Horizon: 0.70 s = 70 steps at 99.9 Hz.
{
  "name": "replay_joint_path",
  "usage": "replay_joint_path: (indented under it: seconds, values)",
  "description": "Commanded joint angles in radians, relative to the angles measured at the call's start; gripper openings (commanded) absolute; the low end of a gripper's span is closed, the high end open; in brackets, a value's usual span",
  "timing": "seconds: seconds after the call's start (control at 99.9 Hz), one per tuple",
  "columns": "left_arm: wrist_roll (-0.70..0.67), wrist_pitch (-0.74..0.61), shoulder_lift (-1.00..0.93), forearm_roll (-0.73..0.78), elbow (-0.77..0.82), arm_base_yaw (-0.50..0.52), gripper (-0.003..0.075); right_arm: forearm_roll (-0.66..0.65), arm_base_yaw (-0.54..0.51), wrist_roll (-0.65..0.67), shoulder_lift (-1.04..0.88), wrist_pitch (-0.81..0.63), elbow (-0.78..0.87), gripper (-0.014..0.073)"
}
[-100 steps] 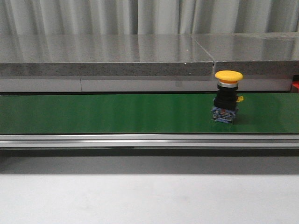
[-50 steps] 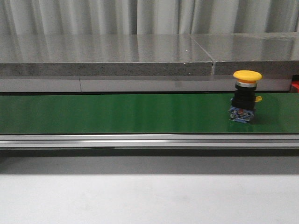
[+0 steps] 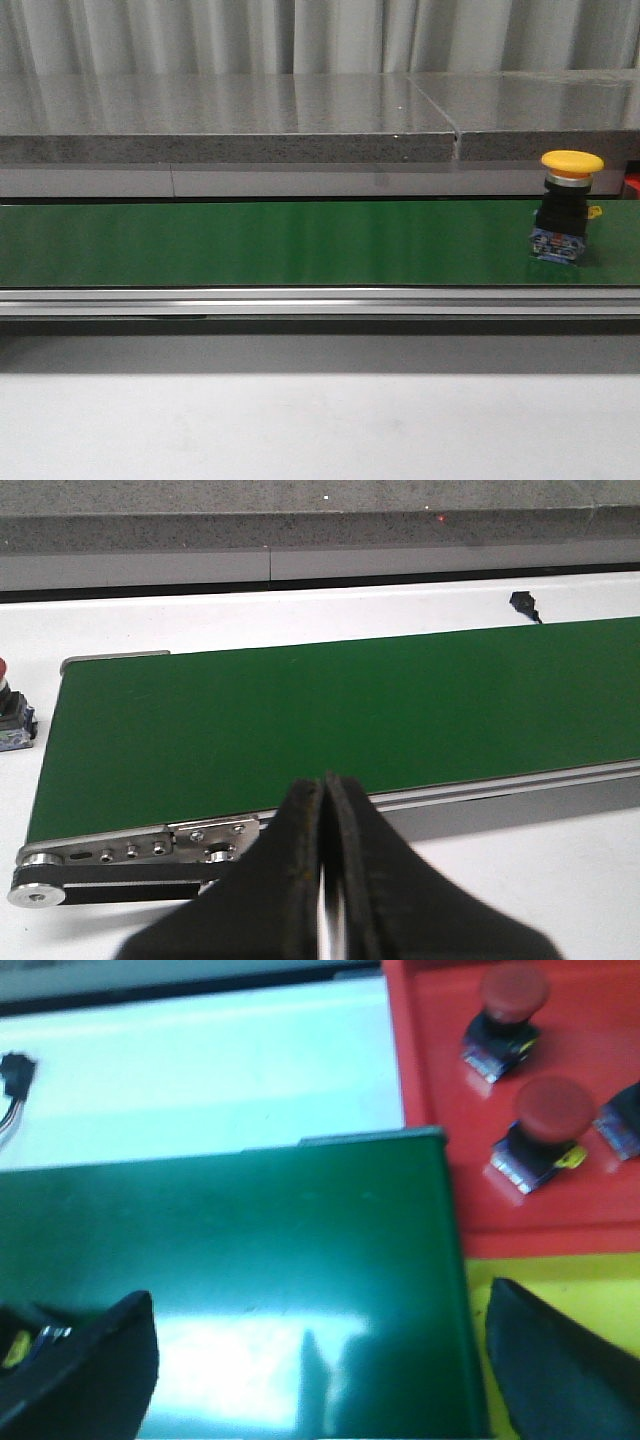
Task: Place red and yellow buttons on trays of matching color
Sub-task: 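Lower the right gripper onto the yellow button at the belt end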
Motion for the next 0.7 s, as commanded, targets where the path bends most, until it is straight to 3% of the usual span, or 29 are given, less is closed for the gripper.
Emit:
replay_joint_path:
  seconds: [0.0,0.4,0.691]
  values:
    - [-0.011,-0.074,0.004,-0.012,-0.026,-0.008,-0.0019,0.018,0.031,-0.022,-0.037,0.006,0.001,0.0653]
    - [-0.011,-0.074,0.004,-0.012,-0.026,-0.008,-0.0019,0.009,0.21,-0.214,-0.01,0.118,0.006,0.0653]
    - [-0.011,-0.074,0.004,-0.012,-0.026,-0.008,-0.0019,0.009,0.288,-0.256,0.069,0.009,0.004,0.0653]
